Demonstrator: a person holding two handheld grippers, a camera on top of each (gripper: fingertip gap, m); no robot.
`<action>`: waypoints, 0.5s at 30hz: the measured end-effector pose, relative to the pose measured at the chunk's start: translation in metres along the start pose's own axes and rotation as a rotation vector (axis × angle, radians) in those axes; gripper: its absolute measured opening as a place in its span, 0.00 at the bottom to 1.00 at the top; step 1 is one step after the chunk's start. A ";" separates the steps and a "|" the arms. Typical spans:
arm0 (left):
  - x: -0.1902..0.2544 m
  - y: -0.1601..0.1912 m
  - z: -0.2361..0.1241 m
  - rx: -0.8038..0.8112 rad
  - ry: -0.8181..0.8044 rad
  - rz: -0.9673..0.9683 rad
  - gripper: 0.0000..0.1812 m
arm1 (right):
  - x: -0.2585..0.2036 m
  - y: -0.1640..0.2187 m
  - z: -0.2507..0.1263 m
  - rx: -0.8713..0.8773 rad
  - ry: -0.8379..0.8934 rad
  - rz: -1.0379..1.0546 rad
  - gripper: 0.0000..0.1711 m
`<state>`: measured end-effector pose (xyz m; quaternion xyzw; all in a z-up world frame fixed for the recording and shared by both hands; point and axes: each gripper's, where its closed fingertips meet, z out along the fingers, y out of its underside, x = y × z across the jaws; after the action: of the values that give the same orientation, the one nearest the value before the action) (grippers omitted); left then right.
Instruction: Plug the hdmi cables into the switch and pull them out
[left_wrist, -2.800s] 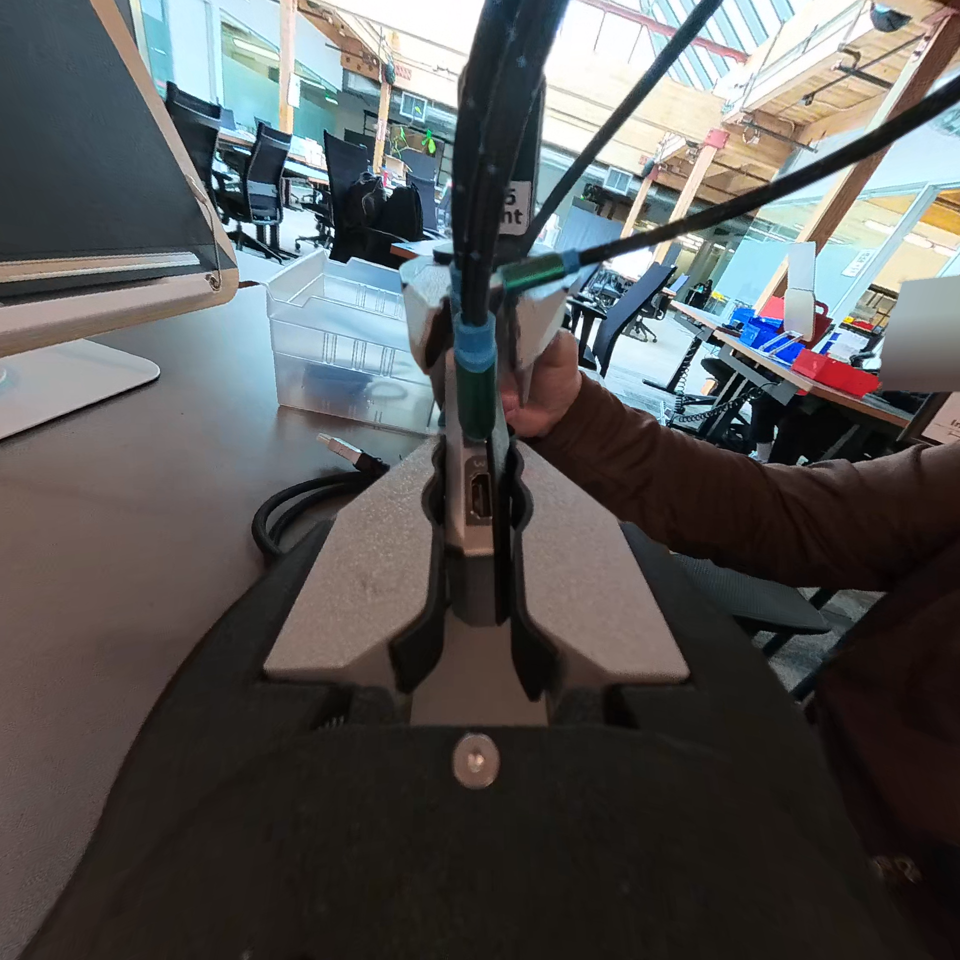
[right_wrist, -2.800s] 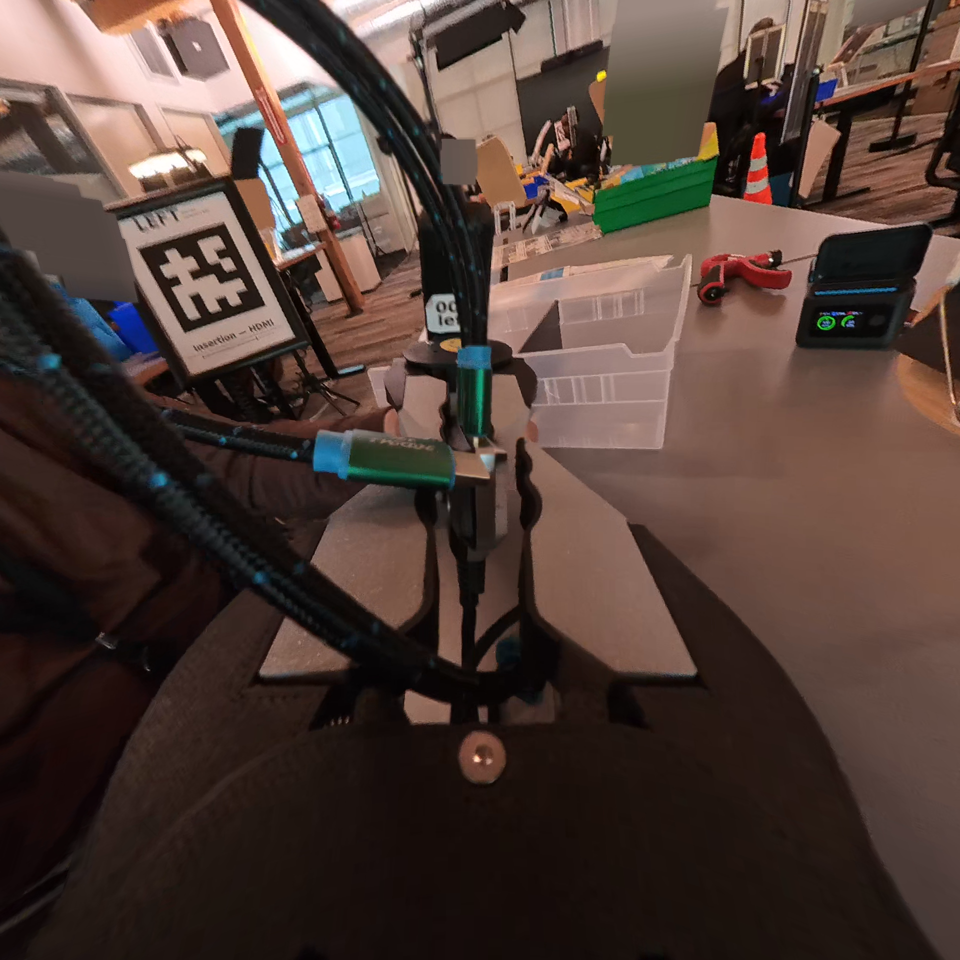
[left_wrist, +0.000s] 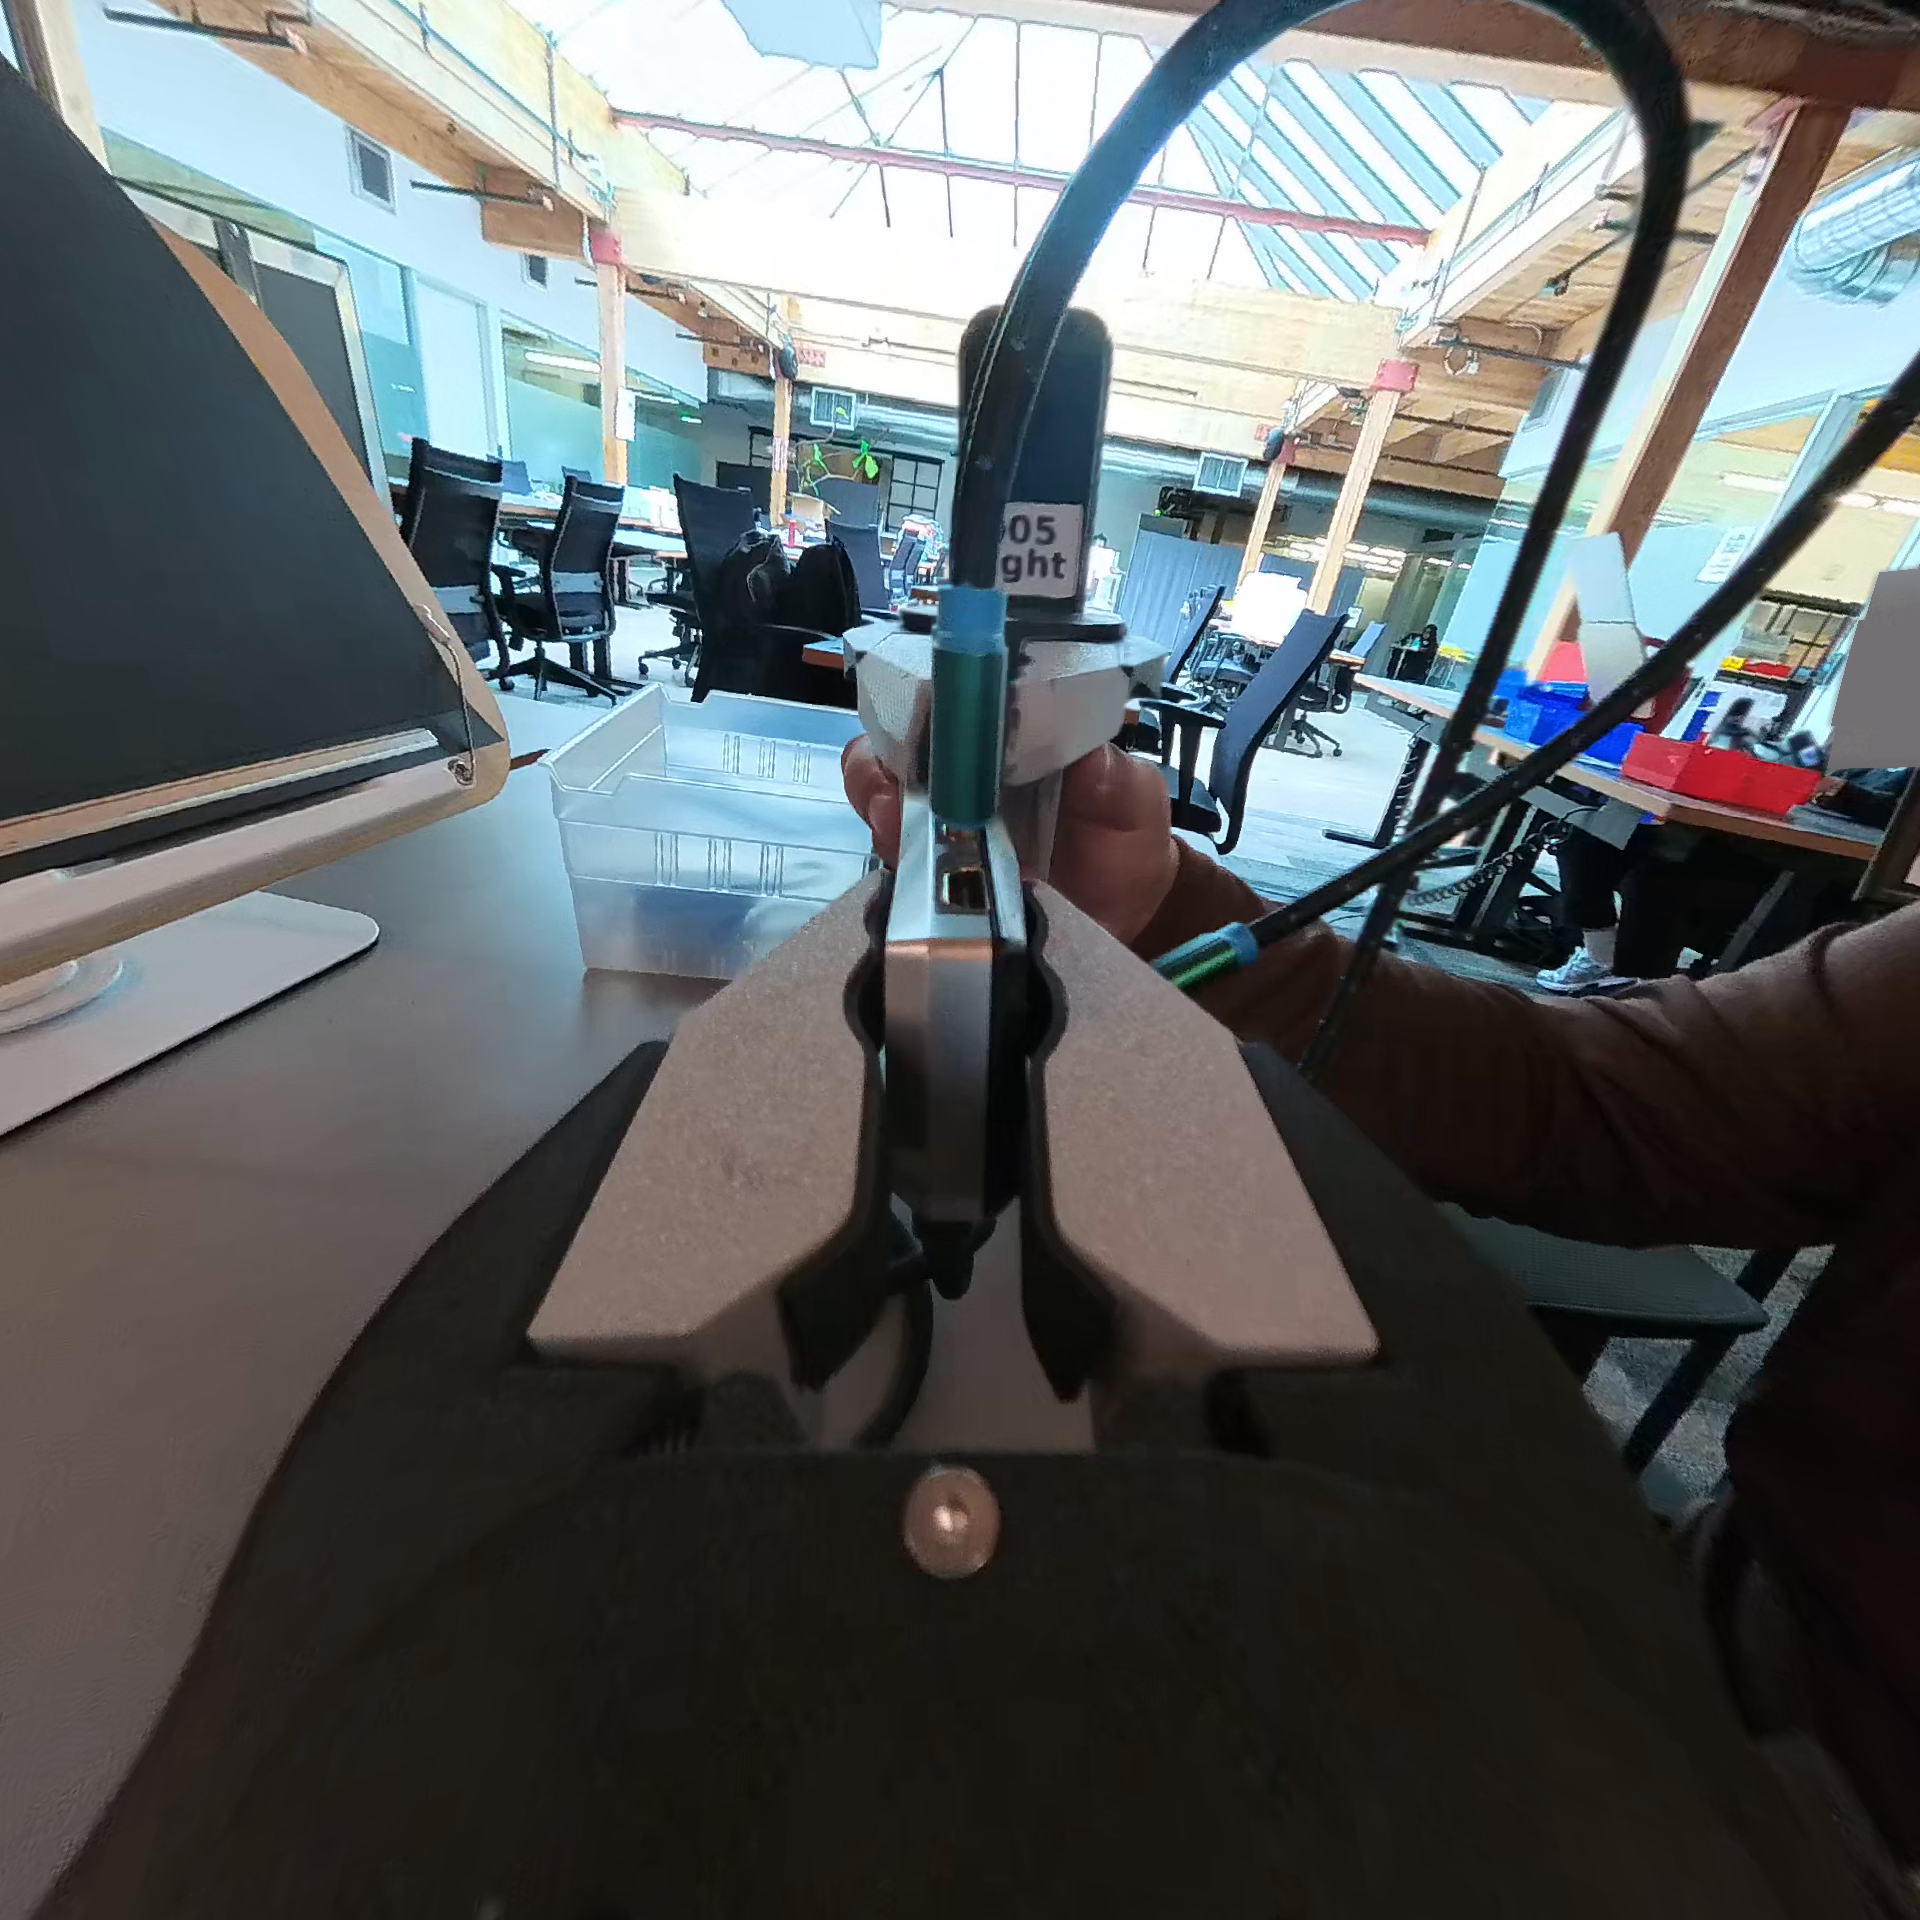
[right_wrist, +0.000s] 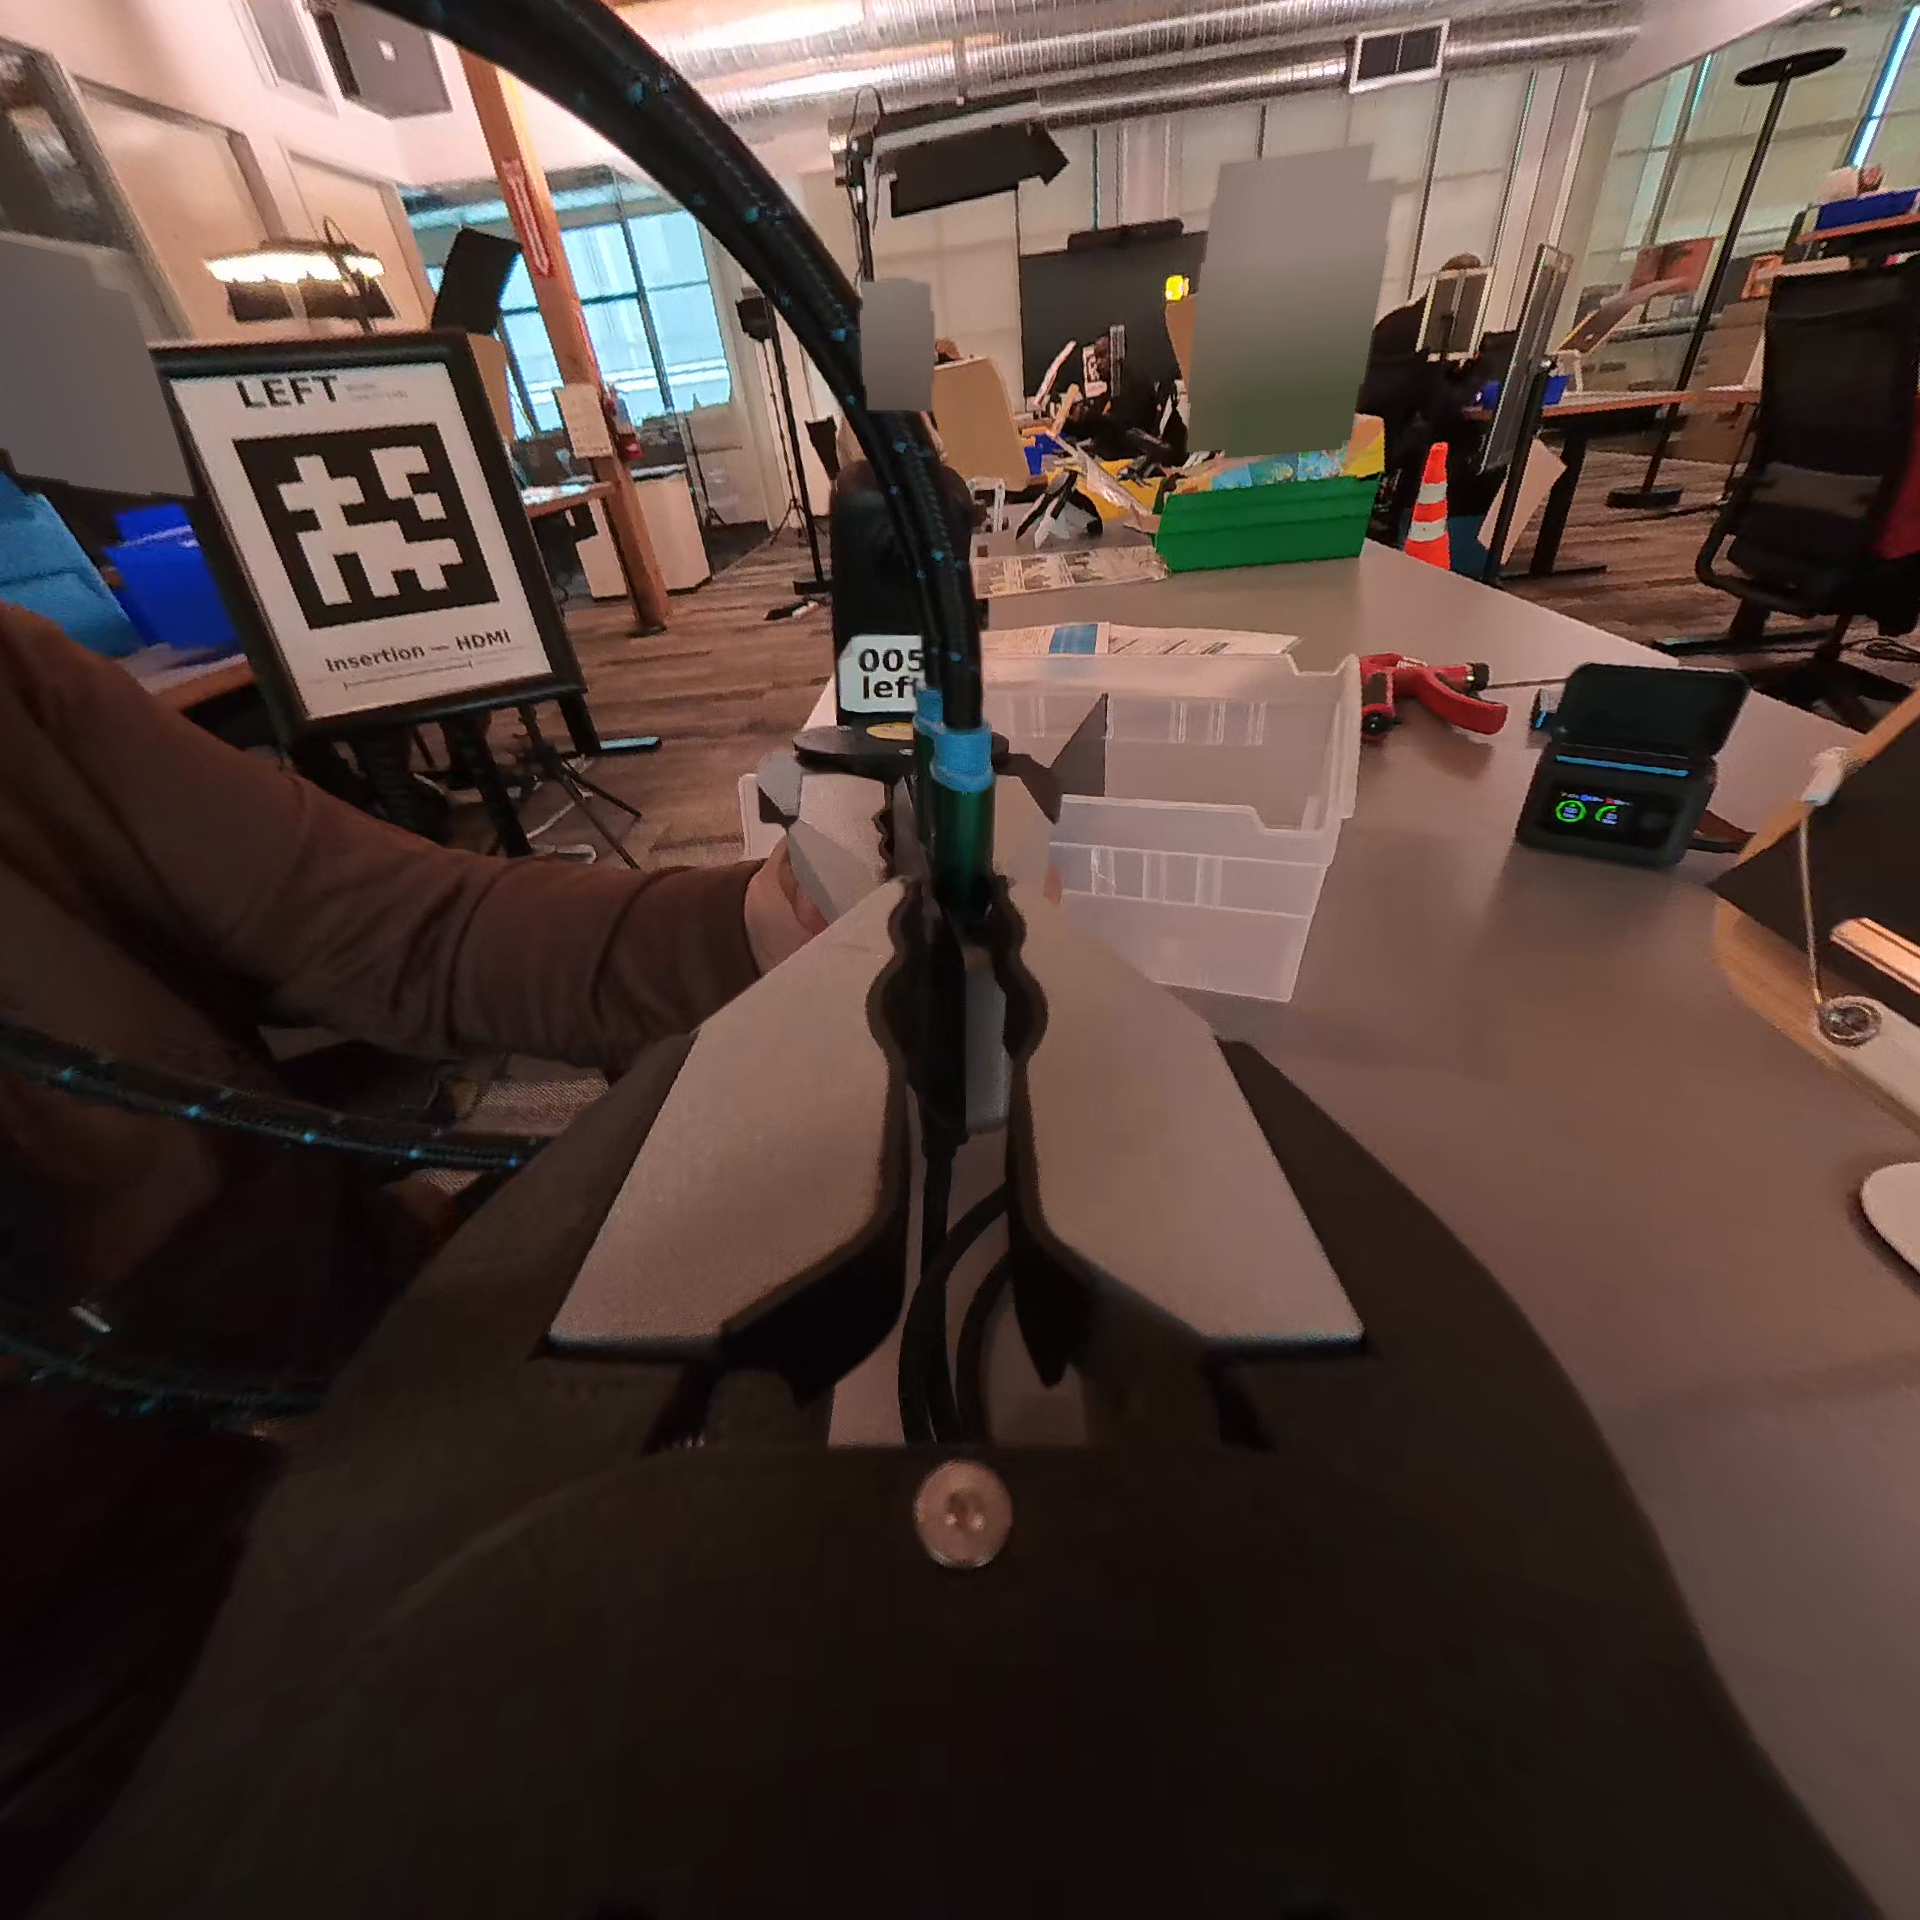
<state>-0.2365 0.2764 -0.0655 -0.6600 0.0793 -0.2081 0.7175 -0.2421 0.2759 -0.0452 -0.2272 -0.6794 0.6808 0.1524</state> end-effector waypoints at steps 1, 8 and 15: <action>0.000 0.001 0.001 -0.007 -0.002 0.001 0.11 | 0.001 0.002 0.001 -0.013 0.011 -0.009 0.05; 0.001 0.003 0.001 -0.001 0.019 -0.031 0.11 | -0.001 0.005 0.002 -0.044 0.029 -0.058 0.05; -0.004 0.004 -0.001 -0.014 -0.018 0.005 0.11 | 0.005 0.007 0.009 -0.047 0.076 -0.066 0.05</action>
<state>-0.2398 0.2774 -0.0706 -0.6668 0.0760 -0.1996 0.7140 -0.2499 0.2705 -0.0530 -0.2338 -0.6962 0.6500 0.1952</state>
